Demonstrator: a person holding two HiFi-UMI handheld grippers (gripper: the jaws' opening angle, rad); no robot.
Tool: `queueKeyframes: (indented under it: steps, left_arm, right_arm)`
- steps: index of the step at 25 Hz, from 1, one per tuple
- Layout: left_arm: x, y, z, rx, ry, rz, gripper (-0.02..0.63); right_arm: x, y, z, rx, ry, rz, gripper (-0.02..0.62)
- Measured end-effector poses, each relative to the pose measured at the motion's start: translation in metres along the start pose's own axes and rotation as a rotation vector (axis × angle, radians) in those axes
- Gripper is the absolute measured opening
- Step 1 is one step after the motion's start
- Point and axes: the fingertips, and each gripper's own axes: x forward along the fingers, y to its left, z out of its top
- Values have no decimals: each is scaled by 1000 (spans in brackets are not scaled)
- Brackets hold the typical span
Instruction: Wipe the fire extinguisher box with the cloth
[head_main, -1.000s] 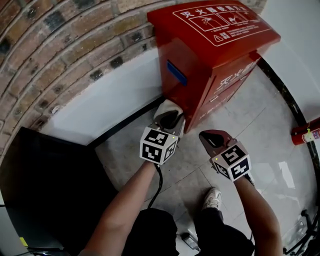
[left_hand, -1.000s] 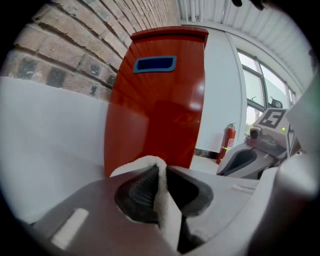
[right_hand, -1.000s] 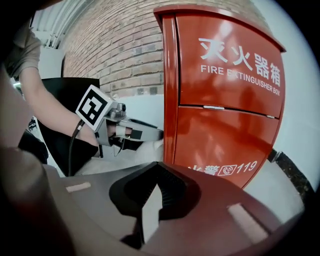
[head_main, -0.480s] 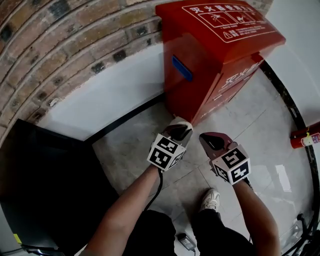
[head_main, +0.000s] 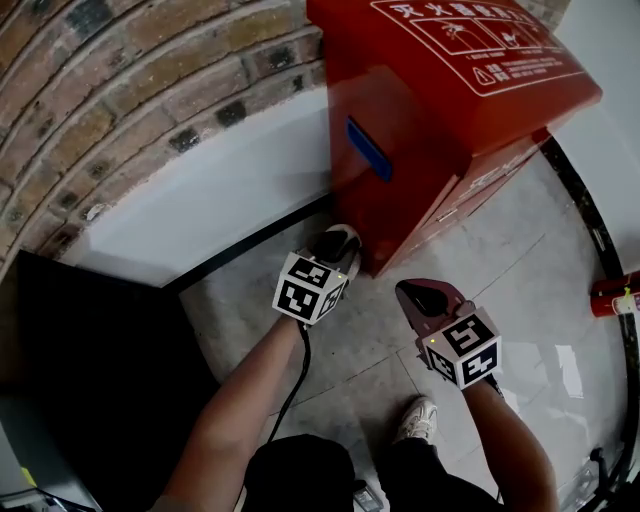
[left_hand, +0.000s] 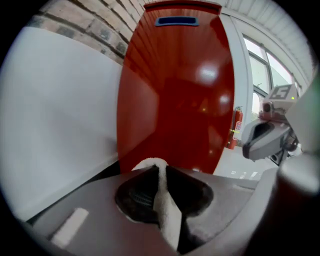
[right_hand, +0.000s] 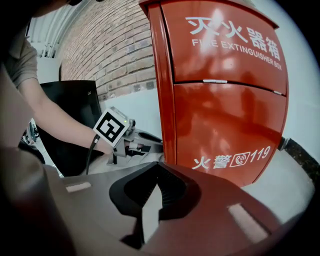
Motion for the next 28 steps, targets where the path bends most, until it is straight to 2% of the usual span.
queueKeyframes:
  steps: [6,10,15,19,23,28]
  left_arm:
    - [10,53,8,-9,-2,110,46]
    - [22,80,0,-31,36,183,46]
    - [36,95,-19,-49,82,221,46]
    - [46,86,-41,-63,142,202,46]
    - [51,64,-61,-35,208,165,46]
    - [47,36,-68,-29,219,88,46]
  right_arm:
    - [8,7,-11,-8,35,70,25]
    - [5,5,-18,1,41,87,25]
    - [-3,2,-33,-10,83,112,25]
    - [-6,-3,-39,-24,91,112,25]
    - [-10,-5,-40,-23,97,115,25]
    - [-12,-9,-30,-22,65,96,25]
